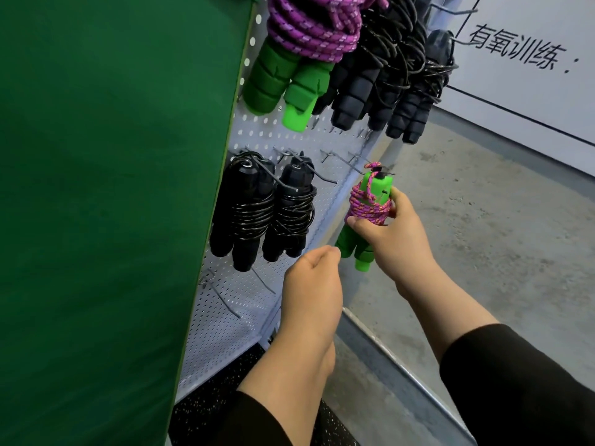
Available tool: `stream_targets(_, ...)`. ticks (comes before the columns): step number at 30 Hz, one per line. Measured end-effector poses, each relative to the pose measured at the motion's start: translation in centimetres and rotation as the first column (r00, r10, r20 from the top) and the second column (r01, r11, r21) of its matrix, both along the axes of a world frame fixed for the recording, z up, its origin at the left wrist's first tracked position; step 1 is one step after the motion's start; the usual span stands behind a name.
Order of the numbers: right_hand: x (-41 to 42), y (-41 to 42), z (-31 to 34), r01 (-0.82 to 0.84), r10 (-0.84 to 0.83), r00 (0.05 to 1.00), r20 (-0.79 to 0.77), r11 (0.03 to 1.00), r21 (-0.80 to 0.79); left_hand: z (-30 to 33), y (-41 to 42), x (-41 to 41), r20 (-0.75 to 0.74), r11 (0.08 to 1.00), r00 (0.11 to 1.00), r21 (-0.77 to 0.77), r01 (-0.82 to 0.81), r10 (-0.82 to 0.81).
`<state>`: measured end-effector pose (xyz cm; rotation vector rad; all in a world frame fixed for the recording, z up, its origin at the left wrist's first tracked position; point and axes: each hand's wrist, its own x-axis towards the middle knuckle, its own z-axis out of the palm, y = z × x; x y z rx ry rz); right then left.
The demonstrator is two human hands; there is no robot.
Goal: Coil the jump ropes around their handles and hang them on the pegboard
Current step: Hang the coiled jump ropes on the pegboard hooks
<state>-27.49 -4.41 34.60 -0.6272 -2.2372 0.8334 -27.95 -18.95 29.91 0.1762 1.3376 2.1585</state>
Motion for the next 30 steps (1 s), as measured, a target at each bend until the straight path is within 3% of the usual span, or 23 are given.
stream_targets(16,-5.0,0.6,-0.7,0.037,-0.036,0.991,0.127,0.999,-0.004,0.1,-0.8,-1.3,0.176,0.999,0.983,-0.019,-0.043,0.045)
stream_targets(30,-4.4,-1.9,-1.4,0.052,-0.047,0.985,0.164,0.998,-0.023,0.1,-1.4,-1.8,0.170,0.997,0.983,-0.047,-0.060,0.067)
